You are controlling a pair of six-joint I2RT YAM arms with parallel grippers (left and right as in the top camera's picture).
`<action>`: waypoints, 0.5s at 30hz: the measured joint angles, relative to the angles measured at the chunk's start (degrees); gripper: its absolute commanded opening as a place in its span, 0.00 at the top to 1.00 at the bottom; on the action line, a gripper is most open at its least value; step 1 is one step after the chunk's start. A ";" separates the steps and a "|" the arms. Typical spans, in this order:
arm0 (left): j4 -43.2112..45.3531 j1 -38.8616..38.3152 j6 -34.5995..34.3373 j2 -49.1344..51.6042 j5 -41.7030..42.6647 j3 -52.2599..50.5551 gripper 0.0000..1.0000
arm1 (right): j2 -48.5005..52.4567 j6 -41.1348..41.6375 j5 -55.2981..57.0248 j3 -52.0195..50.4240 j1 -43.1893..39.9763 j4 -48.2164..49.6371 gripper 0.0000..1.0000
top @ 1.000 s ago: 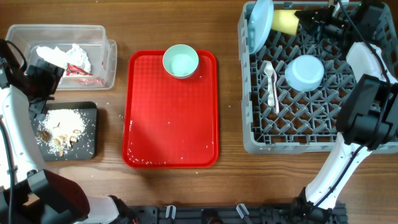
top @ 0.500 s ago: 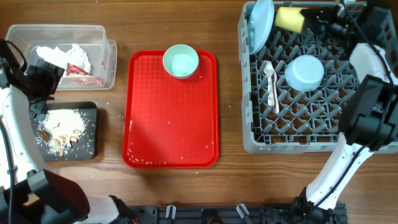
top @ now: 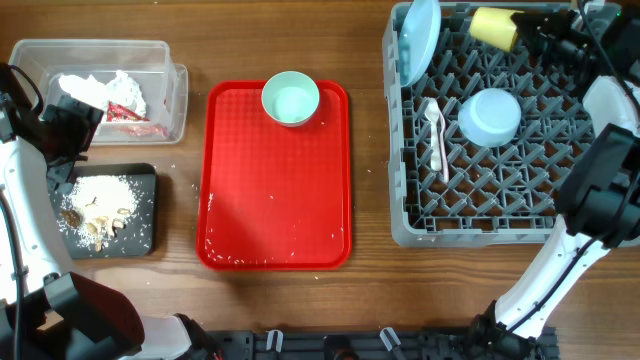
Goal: Sort waste into correct bins and load items into the dishwasher rack
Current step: 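Lower the yellow cup upside down into the rack and adjust it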
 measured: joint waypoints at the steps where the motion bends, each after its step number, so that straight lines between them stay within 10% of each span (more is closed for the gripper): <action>1: 0.00 0.00 0.00 0.00 0.00 0.00 0.00 | 0.00 0.17 -0.33 0.00 0.11 0.00 0.96; 15: 0.00 0.00 0.00 0.00 0.00 0.00 0.00 | 0.46 -5.40 -0.17 0.15 1.62 -8.09 0.96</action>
